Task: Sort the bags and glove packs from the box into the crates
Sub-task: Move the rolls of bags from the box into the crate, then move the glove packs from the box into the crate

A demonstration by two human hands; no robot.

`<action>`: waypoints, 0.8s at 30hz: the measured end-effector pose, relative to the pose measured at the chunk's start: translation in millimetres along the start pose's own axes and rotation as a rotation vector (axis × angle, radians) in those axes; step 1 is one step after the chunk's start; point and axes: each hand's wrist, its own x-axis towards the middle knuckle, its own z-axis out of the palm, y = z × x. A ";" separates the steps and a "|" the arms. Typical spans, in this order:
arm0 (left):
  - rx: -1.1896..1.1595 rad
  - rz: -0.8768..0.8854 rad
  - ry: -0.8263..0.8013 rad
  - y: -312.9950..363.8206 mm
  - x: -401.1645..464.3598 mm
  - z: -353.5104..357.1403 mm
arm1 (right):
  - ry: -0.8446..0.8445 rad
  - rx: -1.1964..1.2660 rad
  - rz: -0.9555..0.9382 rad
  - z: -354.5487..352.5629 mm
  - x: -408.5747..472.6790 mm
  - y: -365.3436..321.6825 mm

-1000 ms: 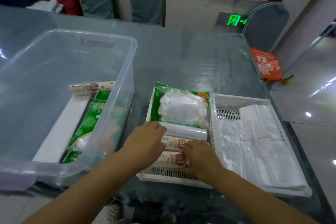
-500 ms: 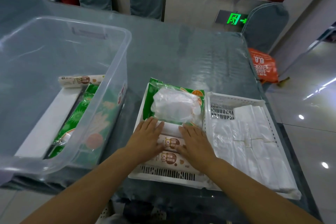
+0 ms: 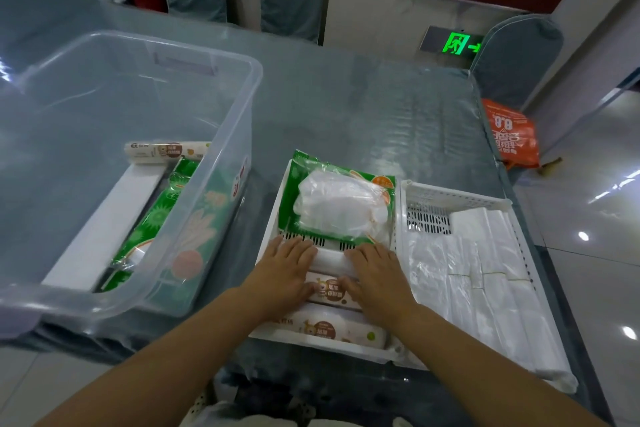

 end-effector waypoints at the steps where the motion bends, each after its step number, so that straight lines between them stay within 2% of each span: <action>1: -0.007 -0.007 -0.013 0.7 -0.5 -3.2 | 0.006 -0.010 -0.004 -2.0 2.0 0.3; 4: -0.007 -0.015 0.016 6.6 -2.2 -23.2 | 0.042 -0.015 -0.010 -11.7 9.9 -1.4; 8: 0.087 0.035 0.191 15.2 -15.8 -75.1 | 0.189 0.076 -0.085 -43.5 26.5 -9.2; 11: 0.017 0.013 0.329 13.4 -43.1 -121.3 | 0.286 0.156 -0.168 -80.2 48.1 -17.8; 15: 0.083 -0.027 0.503 -18.1 -86.1 -176.7 | 0.409 0.233 -0.262 -127.4 87.4 -52.8; 17: 0.081 -0.107 0.509 -50.0 -102.7 -193.5 | 0.445 0.250 -0.318 -141.9 108.2 -77.8; 20: 0.113 -0.222 0.422 -105.0 -118.4 -202.4 | 0.460 0.261 -0.410 -152.5 140.1 -121.2; 24: 0.160 -0.322 0.328 -180.6 -132.5 -207.9 | 0.359 0.266 -0.544 -152.6 186.0 -189.7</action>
